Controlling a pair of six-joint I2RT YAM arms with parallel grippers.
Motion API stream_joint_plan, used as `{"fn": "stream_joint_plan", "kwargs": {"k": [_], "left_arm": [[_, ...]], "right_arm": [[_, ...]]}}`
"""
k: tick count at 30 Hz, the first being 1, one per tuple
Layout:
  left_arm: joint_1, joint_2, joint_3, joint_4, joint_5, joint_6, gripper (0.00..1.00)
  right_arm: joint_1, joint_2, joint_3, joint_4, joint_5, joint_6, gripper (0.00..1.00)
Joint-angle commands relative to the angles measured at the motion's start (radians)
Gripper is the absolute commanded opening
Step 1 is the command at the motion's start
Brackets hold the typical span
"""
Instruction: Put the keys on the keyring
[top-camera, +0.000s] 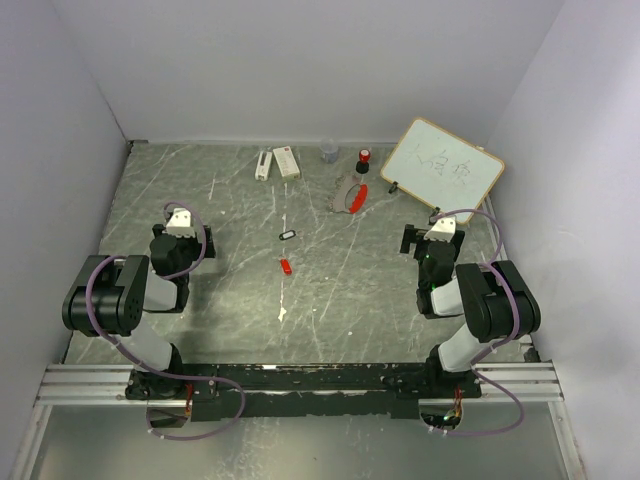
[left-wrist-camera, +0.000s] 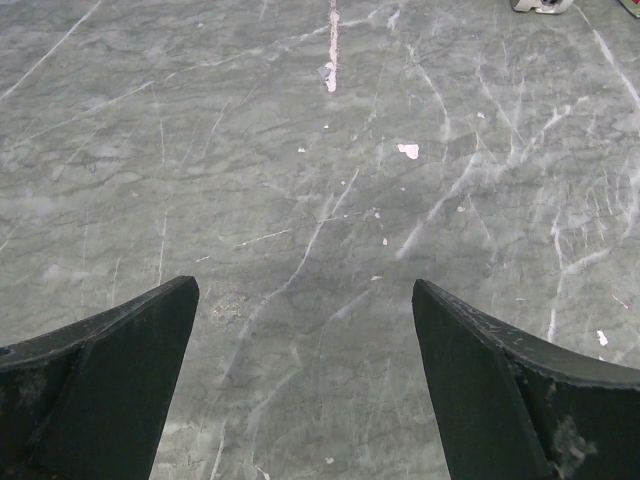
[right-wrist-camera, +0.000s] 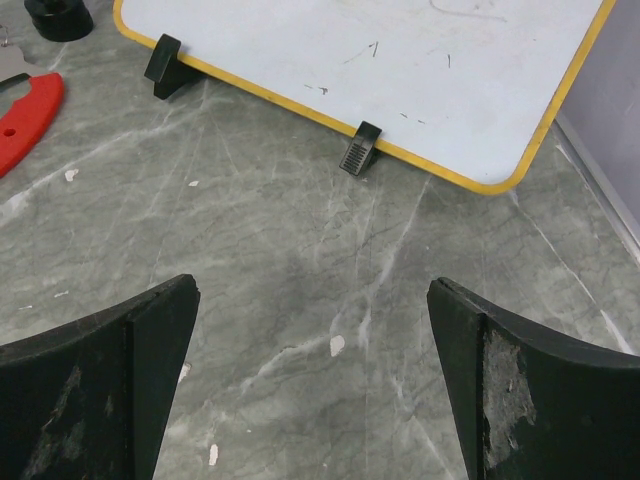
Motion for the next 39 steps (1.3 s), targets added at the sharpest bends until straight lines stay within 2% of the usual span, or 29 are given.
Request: {"fn": "stream_joint_plan", "kwargs": {"k": [1,15,17,19,22,25,28,31,34,37,38,39], "left_arm": [[0.005,0.002,0.011,0.04,0.007,0.008,1.0],[0.004,-0.005,0.016,0.032,0.014,0.011,1.0],[0.0,-0.074,0.063,-0.106,0.052,0.031,1.0],[-0.027,-0.176,0.137,-0.315,-0.017,0.029,1.0],[-0.038,-0.306,0.228,-0.474,-0.084,-0.149,1.0],[-0.039,-0.379,0.342,-0.685,-0.018,-0.304,1.0],[-0.043,-0.389,0.427,-0.823,0.064,-0.448,1.0],[-0.041,-0.379,0.437,-0.811,0.241,-0.503,1.0],[-0.041,-0.387,0.362,-0.665,0.317,-0.583,0.99],[-0.038,-0.401,0.263,-0.485,0.326,-0.642,0.99],[-0.037,-0.401,0.257,-0.468,0.339,-0.637,0.99],[-0.038,-0.398,0.271,-0.487,0.347,-0.619,0.93]], "right_arm": [[-0.009,0.008,-0.01,0.04,-0.001,-0.001,1.0],[-0.01,0.007,-0.01,0.041,-0.001,-0.002,1.0],[-0.008,-0.026,-0.02,0.048,0.014,-0.008,1.0],[0.004,-0.139,0.019,-0.106,0.035,-0.011,1.0],[0.028,-0.328,0.124,-0.366,0.058,0.038,1.0],[0.031,-0.451,0.308,-0.713,-0.056,0.166,1.0],[0.037,-0.469,0.459,-0.925,-0.208,0.221,1.0],[0.038,-0.413,0.605,-1.064,-0.369,0.248,1.0],[0.039,-0.323,0.689,-1.124,-0.491,0.292,1.0],[0.039,-0.238,0.7,-1.047,-0.591,0.358,1.0],[0.038,-0.205,0.697,-1.009,-0.635,0.371,1.0],[0.037,-0.166,0.699,-0.947,-0.689,0.39,1.0]]}}
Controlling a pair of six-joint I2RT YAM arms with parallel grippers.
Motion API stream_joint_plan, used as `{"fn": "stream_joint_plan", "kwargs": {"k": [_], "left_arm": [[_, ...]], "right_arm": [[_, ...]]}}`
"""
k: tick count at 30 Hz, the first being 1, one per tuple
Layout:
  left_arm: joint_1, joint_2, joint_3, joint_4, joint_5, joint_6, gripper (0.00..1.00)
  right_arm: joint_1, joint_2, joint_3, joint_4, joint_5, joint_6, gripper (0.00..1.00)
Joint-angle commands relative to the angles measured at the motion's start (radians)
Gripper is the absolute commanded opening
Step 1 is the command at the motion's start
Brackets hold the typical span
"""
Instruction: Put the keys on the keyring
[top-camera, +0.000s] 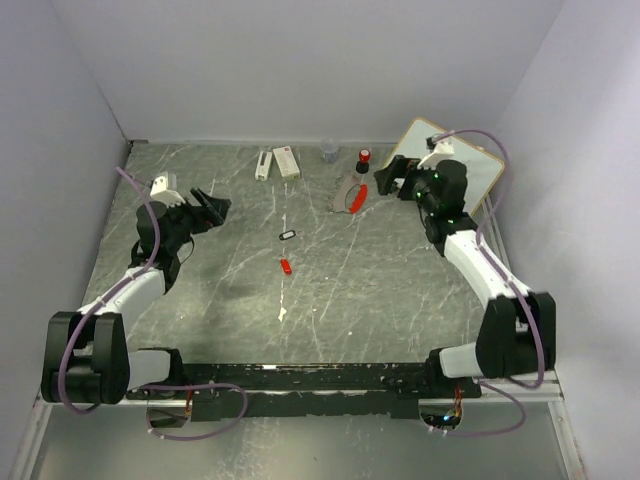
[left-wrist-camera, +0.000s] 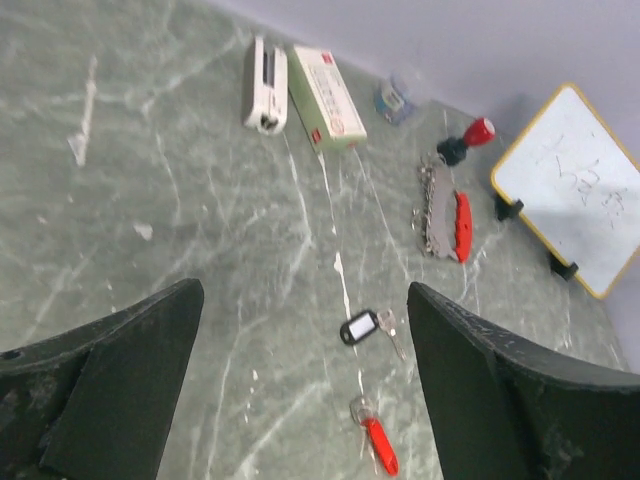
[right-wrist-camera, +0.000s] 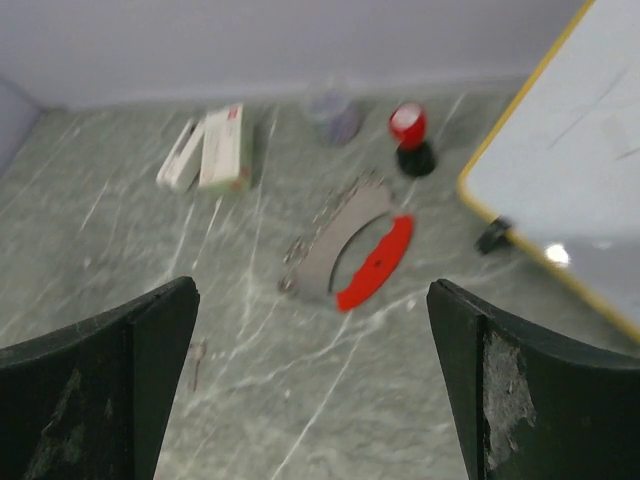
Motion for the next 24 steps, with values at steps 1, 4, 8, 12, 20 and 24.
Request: {"fn": "stream_joint_plan", "kwargs": {"k": [1,4,8,12,20,24], "left_arm": [[-0.002,-0.007,0.003,0.07,0.114,-0.046,0.87],[-0.019,-0.005,0.059,-0.051,0.103,0.01,0.79],[-0.038,-0.026,0.057,-0.098,0.044,0.039,0.79],[-0.056,-0.018,0.089,-0.161,0.039,0.076,0.82],[-0.065,-0.027,0.089,-0.198,0.031,0.087,0.81],[-0.067,-0.015,0.093,-0.19,0.041,0.081,0.8]], "right_arm": [[0.001,0.15,0.016,0.036,-0.255,0.133,1.0],[0.085,0.268,0.138,-0.008,-0.1,0.075,0.95],[0.276,0.499,0.355,-0.173,0.2,-0.097,0.95],[0.321,0.684,0.495,-0.224,0.241,-0.108,0.89],[0.322,0.821,0.512,-0.114,0.207,-0.061,0.75],[0.322,0.838,0.514,-0.109,0.215,-0.064,0.75]]}}
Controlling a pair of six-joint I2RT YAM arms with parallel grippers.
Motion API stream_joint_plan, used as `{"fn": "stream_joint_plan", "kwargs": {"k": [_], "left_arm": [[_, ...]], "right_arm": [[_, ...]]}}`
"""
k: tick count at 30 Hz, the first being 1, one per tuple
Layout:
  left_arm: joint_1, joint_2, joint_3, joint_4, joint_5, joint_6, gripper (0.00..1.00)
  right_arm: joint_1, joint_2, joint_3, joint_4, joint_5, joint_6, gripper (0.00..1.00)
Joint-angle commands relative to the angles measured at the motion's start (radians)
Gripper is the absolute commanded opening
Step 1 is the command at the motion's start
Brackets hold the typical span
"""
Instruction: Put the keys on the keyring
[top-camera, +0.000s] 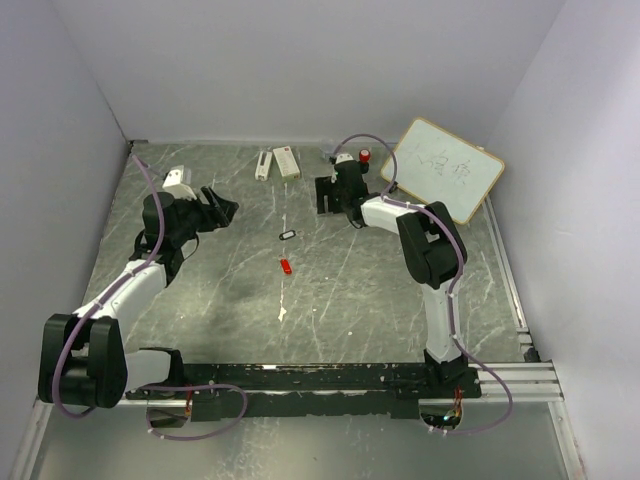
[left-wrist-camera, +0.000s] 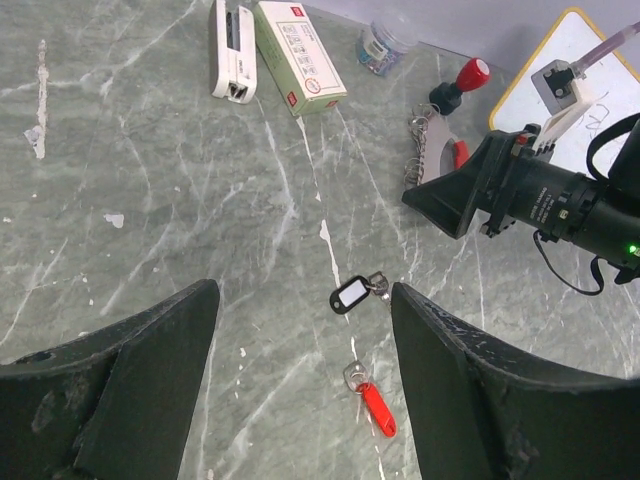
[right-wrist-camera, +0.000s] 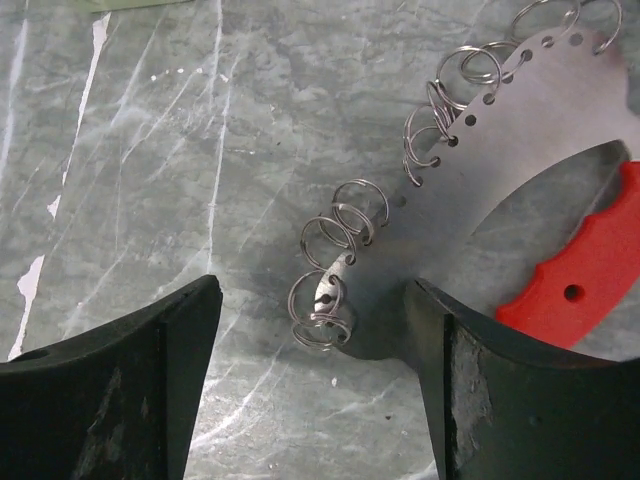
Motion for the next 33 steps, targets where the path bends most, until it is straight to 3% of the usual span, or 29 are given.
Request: {"fn": "stream_joint_plan", "kwargs": {"k": [1,5,11,21,25,30,33], "left_arm": [[-0.011,-0.002,0.029,-0.007,-0.006,0.01,0.8],[-0.013,0.004,0.025,-0.003,-0.015,0.013,0.8],[-0.013,0.014,0.023,-0.005,-0.019,0.015,0.8],[-0.014,0.01,0.025,-0.012,-0.018,0.01,0.8],[-0.015,0.008,0.023,-0.011,-0.02,0.008,0.8],[-0.016,0.012,0.023,-0.015,-0.022,0.011,0.79],[-0.016,0.014,0.023,-0.012,-0.023,0.01,0.79]], "right_arm": [[0.002,0.005,0.02,0.044,0.024,-0.002,0.75],[0.0,0.013,0.015,0.049,0.021,-0.012,0.71],[0.001,0.008,-0.001,0.048,0.005,-0.008,0.5],[0.002,-0.031,-0.073,0.05,0.009,-0.015,0.45],[0.002,-0.032,-0.087,0.048,0.012,-0.018,0.29],[0.002,-0.054,-0.114,0.059,0.006,-0.012,0.24],[0.002,-0.076,-0.133,0.072,0.009,-0.012,0.14]]}}
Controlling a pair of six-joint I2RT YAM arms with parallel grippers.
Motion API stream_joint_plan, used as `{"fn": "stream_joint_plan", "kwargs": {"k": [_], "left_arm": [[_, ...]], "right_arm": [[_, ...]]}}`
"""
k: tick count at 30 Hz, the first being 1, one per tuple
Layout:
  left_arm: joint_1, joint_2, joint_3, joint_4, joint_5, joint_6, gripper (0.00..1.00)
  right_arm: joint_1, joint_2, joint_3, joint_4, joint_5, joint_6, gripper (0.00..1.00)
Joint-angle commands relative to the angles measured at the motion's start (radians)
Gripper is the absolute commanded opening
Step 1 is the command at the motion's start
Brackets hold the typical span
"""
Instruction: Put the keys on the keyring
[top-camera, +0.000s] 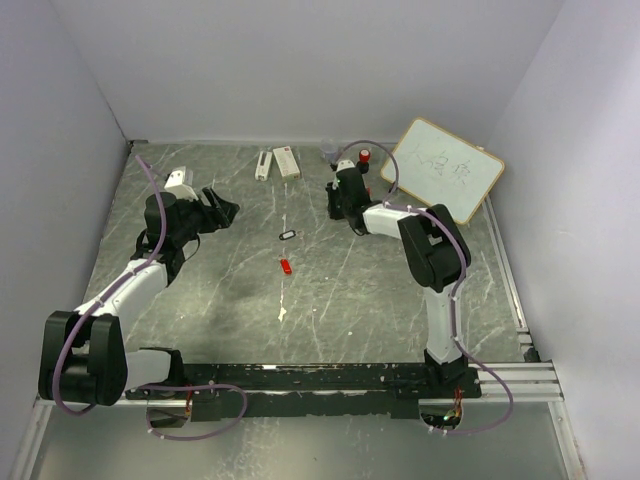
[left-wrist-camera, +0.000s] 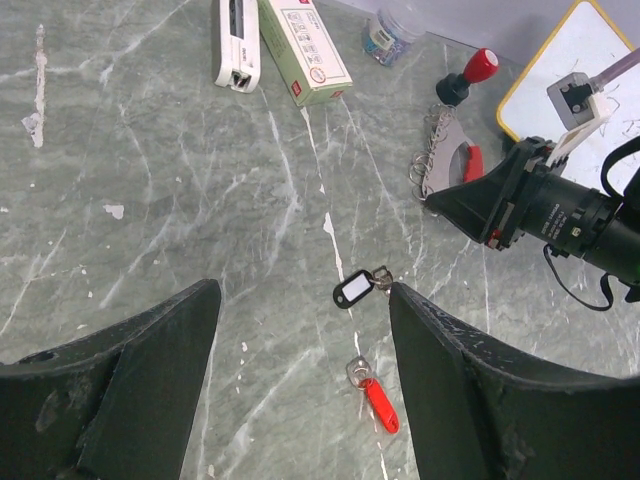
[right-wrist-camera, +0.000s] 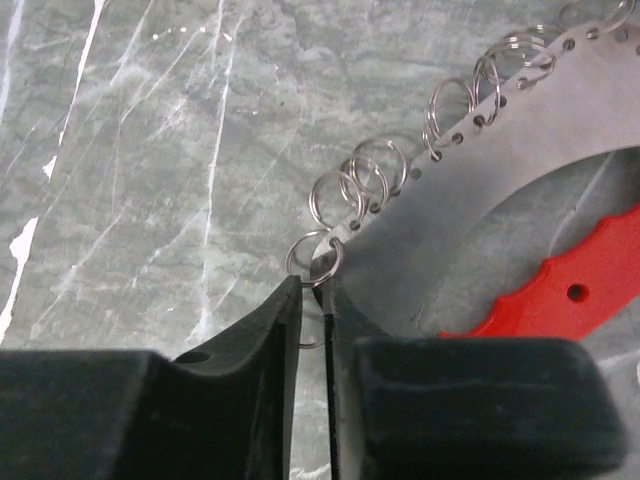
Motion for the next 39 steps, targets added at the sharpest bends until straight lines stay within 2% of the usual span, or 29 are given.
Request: {"fn": "stream_joint_plan", "kwargs": {"k": [1,3,10,15,16,19,22,24,28,31,39], "left_arm": [[-0.009,0.002,0.023,-0.005,-0.013,0.009,0.79],[-0.009,0.003,0.024,-0.007,-0.012,0.007,0.79],[-0.014,-0.008,0.02,-0.013,-0.016,0.01,0.79],[-0.015,-0.012,0.015,-0.012,-0.016,0.009,0.79],[-0.015,-0.013,0.013,-0.011,-0.014,0.007,0.79],[-0.018,-0.014,0.015,-0.01,-0.013,0.003,0.78],[-0.022,-0.019,0.016,-0.011,-0.016,0.0,0.78],[-0.024,-0.022,0.016,-0.012,-0.018,0.0,0.78],[-0.028,-0.026,0.025,-0.029,-0.027,0.005,0.78],[-0.029,-0.032,0.024,-0.038,-0.036,0.011,0.78],[-0.029,-0.022,0.02,-0.036,-0.036,0.013,0.79]], "right_arm": [[0.001,-0.048,-0.036,-0.007,0.006,-0.002,0.11],[0.001,-0.055,-0.034,-0.013,0.012,-0.002,0.0],[0.007,-0.103,-0.042,-0.118,-0.012,0.009,0.0],[0.019,-0.241,-0.148,-0.108,-0.024,0.024,0.0],[0.019,-0.265,-0.166,-0.095,-0.01,0.028,0.06],[0.019,-0.29,-0.172,-0.08,0.024,0.018,0.41],[0.018,-0.254,-0.119,-0.103,0.039,0.004,0.56],[0.016,-0.211,-0.058,-0.134,0.048,0.012,0.57],[0.007,-0.126,0.032,-0.173,0.014,0.055,0.53],[0.007,-0.077,0.072,-0.181,-0.011,0.09,0.48],[-0.002,-0.004,0.13,-0.18,0.042,0.128,0.47]]}}
